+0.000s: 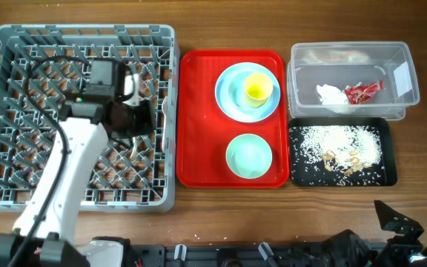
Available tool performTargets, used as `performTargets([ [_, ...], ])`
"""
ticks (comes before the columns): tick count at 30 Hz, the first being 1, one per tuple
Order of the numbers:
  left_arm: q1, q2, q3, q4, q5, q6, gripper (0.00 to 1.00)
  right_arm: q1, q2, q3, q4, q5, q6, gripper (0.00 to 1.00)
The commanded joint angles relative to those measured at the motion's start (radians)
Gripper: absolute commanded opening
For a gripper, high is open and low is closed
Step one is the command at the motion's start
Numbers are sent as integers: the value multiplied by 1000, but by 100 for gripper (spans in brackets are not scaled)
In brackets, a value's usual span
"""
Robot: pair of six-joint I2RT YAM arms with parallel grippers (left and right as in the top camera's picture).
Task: Sort waste into correct bins and load items into the dishwasher rack
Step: 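Insert the spoon into the dish rack with the left gripper, then grasp the green bowl rim with the left gripper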
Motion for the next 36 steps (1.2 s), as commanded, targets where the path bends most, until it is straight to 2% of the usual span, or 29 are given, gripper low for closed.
performTargets([
  [1, -179, 0, 18, 32, 90, -35, 28, -2, 7, -1, -1, -1, 8, 100],
  [4, -379, 37, 18, 132, 14, -88, 31, -2, 7, -1, -1, -1, 7, 100],
  [7, -620, 104, 18, 286, -159, -163, 31, -2, 7, -1, -1, -1, 8, 100],
  [9, -734, 150, 18, 380, -247, -192, 31, -2, 7, -1, -1, -1, 8, 100],
  [12, -867, 260, 18, 424, -371, -212, 23, -2, 7, -1, -1, -1, 7, 100],
  [15, -888, 370, 18, 355, -443, -212, 22, -2, 7, -1, -1, -1, 8, 100],
  [16, -879, 410, 18, 304, -514, -212, 22, -2, 7, -1, -1, -1, 7, 100],
  [19, -826, 420, 18, 240, -722, -212, 23, -2, 7, -1, -1, -1, 8, 100],
  [22, -739, 420, 18, 249, -804, -211, 26, -2, 7, -1, -1, -1, 8, 100],
  [26, -622, 401, 35, 265, -806, -208, 27, -2, 7, -1, -1, -1, 7, 100],
  [29, -610, 326, 53, 259, -783, -174, 25, -2, 7, -1, -1, -1, 7, 100],
  [30, -616, 296, 55, 248, -739, -174, 25, -2, 7, -1, -1, -1, 8, 100],
  [33, -623, 172, 55, 192, -451, -163, 25, -2, 7, -1, -1, 0, 7, 100],
  [34, -623, 156, 55, 180, -323, -100, 26, -2, 7, -1, -1, -1, 8, 100],
  [36, -628, 166, 39, 173, -216, -87, 29, -2, 7, -1, -1, 0, 8, 100],
])
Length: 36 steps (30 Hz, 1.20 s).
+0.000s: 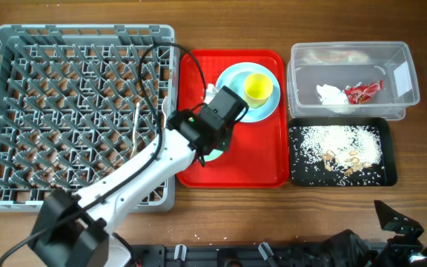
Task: Sort waste into correct bins and load items into the dishwasher rack
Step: 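Grasp the green bowl rim with the left gripper, then carry the green bowl to the rack's top and set it down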
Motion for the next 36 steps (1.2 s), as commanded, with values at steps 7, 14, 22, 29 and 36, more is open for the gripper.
performTargets([
  [7, -38, 110, -96, 79, 236, 55, 31, -2, 7, -1, -1, 0, 7, 100],
  [14, -39, 178, -96, 123, 211, 55, 21, -2, 7, -1, -1, -1, 7, 100],
  [22, -50, 178, -97, 127, 131, -4, 17, -2, 7, -1, -1, 0, 7, 100],
  [29, -58, 179, -97, 132, 119, -5, 16, -2, 7, -1, -1, -1, 7, 100],
  [36, -58, 179, -97, 138, 120, -8, 18, -2, 7, -1, -1, -1, 7, 100],
])
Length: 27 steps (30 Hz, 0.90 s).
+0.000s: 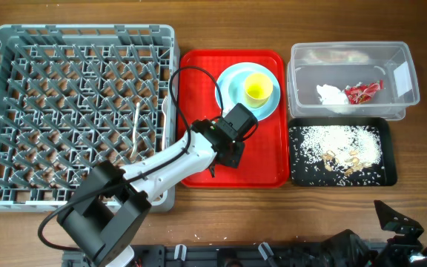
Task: Sort waste into correct bins and load items into the dishwasher rack
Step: 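Carry the green bowl to the rack's top and set it down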
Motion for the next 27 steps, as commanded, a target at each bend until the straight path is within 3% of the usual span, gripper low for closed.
performTargets([
  [1, -1, 13, -6, 3, -17, -16, 17, -2, 7, -1, -1, -1, 7, 100],
  [4, -1, 14, -6, 5, -17, -16, 10, -2, 7, -1, -1, 0, 7, 100],
  [13, 2, 47, -6, 18, -55, -16, 9, -2, 7, -1, -1, -1, 7, 100],
  [16, 2, 46, -6, 20, -55, -16, 4, -2, 7, -1, -1, -1, 7, 100],
  [20, 20, -37, 132, -14, -63, -5, 4, -2, 7, -1, -1, -1, 7, 100],
  [24, 145, -136, 398, -135, 177, -4, 4, -2, 7, -1, -1, -1, 7, 100],
  [27, 374, -154, 544, -163, 542, 18, 4, -2, 7, -1, -1, -1, 7, 100],
])
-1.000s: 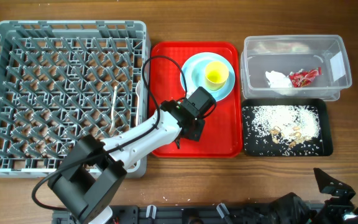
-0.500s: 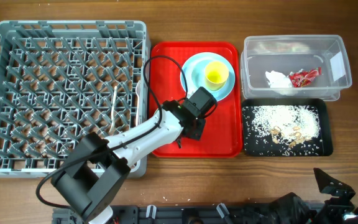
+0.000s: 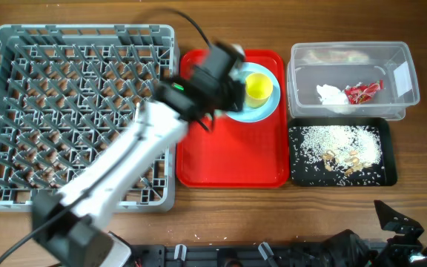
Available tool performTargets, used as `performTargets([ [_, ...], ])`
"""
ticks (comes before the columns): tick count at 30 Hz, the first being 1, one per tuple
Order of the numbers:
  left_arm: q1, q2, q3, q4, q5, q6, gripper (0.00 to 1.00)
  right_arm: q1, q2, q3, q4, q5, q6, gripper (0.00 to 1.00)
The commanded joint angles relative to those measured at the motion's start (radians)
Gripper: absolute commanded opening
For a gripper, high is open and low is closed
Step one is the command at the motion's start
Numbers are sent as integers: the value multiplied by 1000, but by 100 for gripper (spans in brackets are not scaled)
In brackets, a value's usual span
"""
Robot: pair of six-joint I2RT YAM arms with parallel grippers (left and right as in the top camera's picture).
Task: Sort waste into correct bins and load items into the dishwasher rack
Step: 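Carry the green bowl to the rack's top and set it down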
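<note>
My left arm is blurred with motion over the far left of the red tray (image 3: 232,159). Its gripper (image 3: 217,85) sits beside the pale blue plate (image 3: 267,110), which carries a yellow cup (image 3: 258,87). The wrist covers the fingers. The green bowl shows nowhere on the tray, and the tray's near half is bare. The grey dishwasher rack (image 3: 80,30) fills the left of the table. Only a dark tip of my right arm (image 3: 397,219) shows at the bottom right edge.
A clear plastic bin (image 3: 402,100) at the far right holds crumpled paper and a red wrapper. In front of it a black tray (image 3: 388,174) holds rice and scraps. A thin white utensil (image 3: 136,126) lies in the rack near its right side.
The left gripper was low over the near half of the tray, where the green bowl stood. Now it is at the tray's far left, and the bowl's place is bare.
The left gripper was first over the rack, with the green bowl standing on the tray's near half. Then it was over the middle of the tray, then low on the bowl's spot. Now it is raised at the far left and the bowl is gone from the tray.
</note>
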Motion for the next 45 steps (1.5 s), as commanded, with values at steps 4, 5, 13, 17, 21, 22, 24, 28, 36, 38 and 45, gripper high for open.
performTargets([
  [4, 568, 65, 97, 151, 1099, -24, 4, -2, 7, -1, 1, -1, 7, 100],
  [5, 628, 117, 97, 174, 1184, -69, 4, -2, 7, -1, 1, -1, 7, 100],
  [13, 789, 474, 97, 237, 1415, -100, 4, -2, 7, -1, 1, -1, 7, 100],
  [17, 825, 526, 90, 188, 1268, -77, 4, -2, 7, -1, 1, -1, 7, 100],
  [21, 853, 536, 90, 108, 1134, -12, 4, -2, 7, -1, 1, -1, 7, 100],
  [22, 863, 536, 90, 103, 1110, -12, 4, -2, 7, -1, 1, -1, 7, 100],
  [24, 883, 536, 90, 97, 1068, -12, 4, -2, 7, -1, 1, -1, 7, 100],
  [28, 932, 534, 90, 97, 1033, -14, 12, -2, 7, -1, 1, -1, 7, 100],
  [36, 1022, 295, 92, 40, 939, -16, 83, -2, 7, -1, 1, -1, 7, 100],
  [38, 979, 174, 92, -41, 818, 27, 73, -2, 7, -1, 1, -1, 7, 100],
  [45, 494, 114, 90, -159, -92, 39, 4, -2, 7, -1, 1, -1, 7, 100],
])
